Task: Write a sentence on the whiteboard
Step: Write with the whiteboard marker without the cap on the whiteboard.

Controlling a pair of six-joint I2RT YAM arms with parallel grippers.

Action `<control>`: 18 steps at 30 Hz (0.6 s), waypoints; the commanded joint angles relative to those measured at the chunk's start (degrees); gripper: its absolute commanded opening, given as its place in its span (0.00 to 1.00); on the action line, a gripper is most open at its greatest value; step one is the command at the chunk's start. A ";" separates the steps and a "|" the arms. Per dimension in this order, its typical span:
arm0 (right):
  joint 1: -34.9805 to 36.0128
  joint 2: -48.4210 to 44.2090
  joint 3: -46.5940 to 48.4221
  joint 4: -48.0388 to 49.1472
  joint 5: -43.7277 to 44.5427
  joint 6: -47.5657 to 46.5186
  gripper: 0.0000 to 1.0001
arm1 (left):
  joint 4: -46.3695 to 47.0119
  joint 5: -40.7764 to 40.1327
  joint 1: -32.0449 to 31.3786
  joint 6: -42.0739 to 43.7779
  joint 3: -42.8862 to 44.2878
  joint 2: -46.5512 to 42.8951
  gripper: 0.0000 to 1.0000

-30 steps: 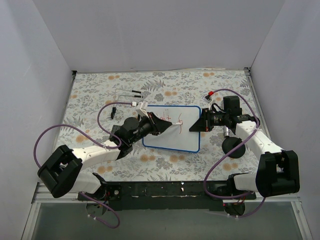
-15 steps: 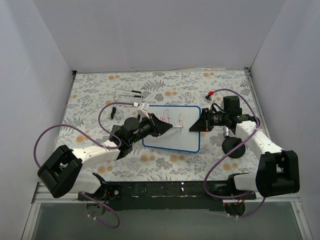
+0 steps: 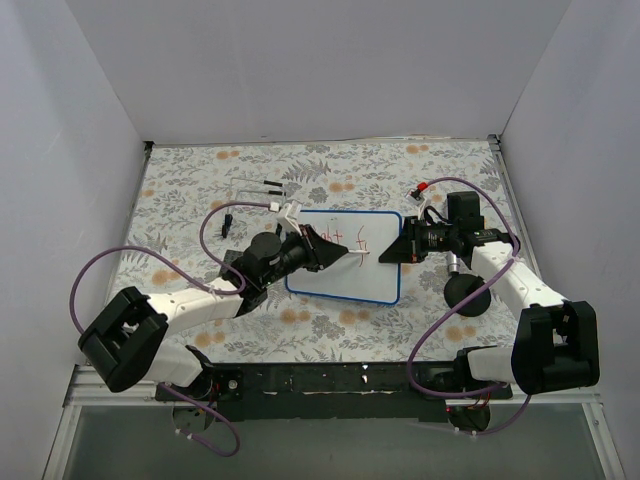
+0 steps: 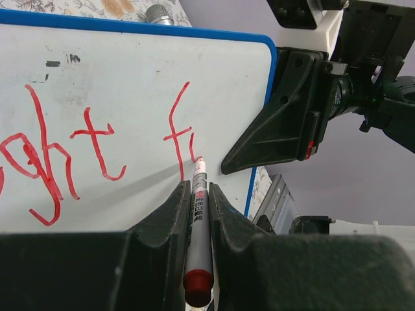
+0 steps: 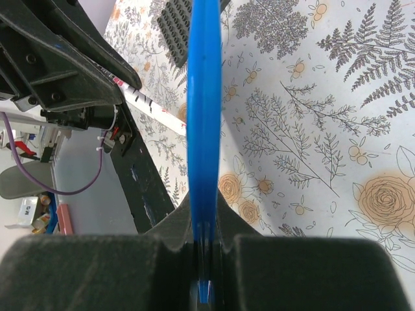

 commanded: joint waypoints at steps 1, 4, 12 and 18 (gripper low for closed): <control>-0.09 -2.17 0.94 3.05 -3.91 -0.10 0.01 | 0.62 -0.71 -0.29 0.99 2.84 0.40 0.00; -0.09 -2.17 0.85 3.05 -3.91 -0.10 0.01 | 0.53 -1.49 -0.29 1.16 3.46 0.75 0.00; -0.09 -2.26 0.85 3.05 -3.82 -0.10 0.01 | 0.62 -2.37 -0.12 1.87 4.86 1.01 0.00; -0.18 -2.34 0.76 3.05 -3.82 -0.10 0.01 | 0.36 -2.02 -0.20 1.78 4.69 1.45 0.00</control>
